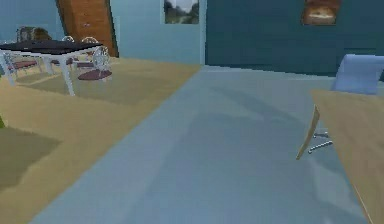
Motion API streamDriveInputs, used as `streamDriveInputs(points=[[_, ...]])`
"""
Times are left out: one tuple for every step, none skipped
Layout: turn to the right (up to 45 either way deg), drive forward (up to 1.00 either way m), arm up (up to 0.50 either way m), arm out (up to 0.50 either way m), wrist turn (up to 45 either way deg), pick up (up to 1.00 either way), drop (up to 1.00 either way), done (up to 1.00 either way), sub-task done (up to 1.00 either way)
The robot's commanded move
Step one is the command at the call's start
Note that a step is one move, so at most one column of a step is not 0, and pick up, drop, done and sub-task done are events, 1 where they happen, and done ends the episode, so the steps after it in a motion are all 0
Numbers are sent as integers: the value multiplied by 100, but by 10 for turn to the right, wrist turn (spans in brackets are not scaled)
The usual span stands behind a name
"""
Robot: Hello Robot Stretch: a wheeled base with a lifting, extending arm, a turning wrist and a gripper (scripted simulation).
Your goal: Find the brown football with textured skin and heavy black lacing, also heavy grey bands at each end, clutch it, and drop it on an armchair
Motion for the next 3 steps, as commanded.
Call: streamDriveInputs(points=[[0,5,0,0,0,0,0,0,0],[-120,0,0,0,0,0,0,0,0],[0,100,0,0,0,0,0,0,0]])
